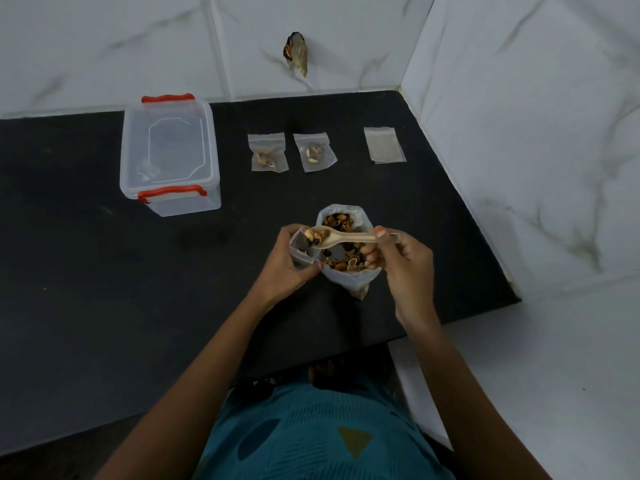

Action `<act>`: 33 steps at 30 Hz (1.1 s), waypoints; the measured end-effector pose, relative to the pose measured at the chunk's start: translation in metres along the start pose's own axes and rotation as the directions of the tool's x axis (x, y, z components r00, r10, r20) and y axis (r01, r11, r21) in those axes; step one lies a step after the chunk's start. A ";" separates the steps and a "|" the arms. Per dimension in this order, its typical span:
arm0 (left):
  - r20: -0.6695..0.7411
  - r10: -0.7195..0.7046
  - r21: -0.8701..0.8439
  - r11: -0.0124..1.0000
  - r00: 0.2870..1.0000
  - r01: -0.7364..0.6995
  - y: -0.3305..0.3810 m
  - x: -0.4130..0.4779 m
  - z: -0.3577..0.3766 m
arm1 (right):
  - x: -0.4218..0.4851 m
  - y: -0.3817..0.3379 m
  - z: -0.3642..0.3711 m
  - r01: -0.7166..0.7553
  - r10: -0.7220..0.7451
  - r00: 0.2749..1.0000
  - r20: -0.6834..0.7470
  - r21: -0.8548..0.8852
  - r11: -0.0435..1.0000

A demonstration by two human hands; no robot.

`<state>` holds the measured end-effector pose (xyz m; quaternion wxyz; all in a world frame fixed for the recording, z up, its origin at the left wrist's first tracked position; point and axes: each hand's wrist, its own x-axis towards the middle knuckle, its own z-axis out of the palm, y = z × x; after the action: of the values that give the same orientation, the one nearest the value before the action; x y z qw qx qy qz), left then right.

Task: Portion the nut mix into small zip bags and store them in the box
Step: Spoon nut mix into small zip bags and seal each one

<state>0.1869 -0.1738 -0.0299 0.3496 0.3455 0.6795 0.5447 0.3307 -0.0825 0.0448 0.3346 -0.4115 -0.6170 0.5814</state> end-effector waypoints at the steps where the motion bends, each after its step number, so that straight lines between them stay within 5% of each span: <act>1: -0.004 0.001 -0.006 1.000 1.000 -0.001 0.002 0.000 0.000 | -0.002 -0.001 0.003 0.057 -0.056 0.998 0.018 -0.057 0.997; 7: -0.012 0.064 0.000 0.998 0.998 -0.064 0.011 -0.002 0.000 | -0.015 -0.001 0.018 0.446 -0.362 0.889 0.281 -0.347 0.825; 11: -0.002 0.130 -0.011 0.991 0.991 -0.130 0.014 -0.003 -0.002 | -0.017 -0.001 0.021 0.552 -0.401 0.820 0.408 -0.384 0.740; 23: -0.044 0.184 -0.023 0.982 0.982 -0.185 0.015 -0.006 -0.003 | -0.015 -0.002 0.009 0.700 -0.621 0.714 0.323 -0.333 0.632; 29: -0.067 0.146 -0.023 0.989 0.987 -0.148 0.011 -0.006 -0.001 | -0.011 -0.009 -0.001 0.291 -0.293 0.956 -0.011 -0.093 0.952; 33: -0.091 0.136 -0.036 0.990 0.987 -0.140 0.011 -0.008 -0.001 | 0.005 0.004 -0.013 0.057 -0.060 0.984 -0.168 -0.023 0.998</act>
<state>0.1910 -0.1798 -0.0179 0.2879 0.3598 0.6571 0.5966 0.3402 -0.0725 0.0419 0.3988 -0.4437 -0.6036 0.5290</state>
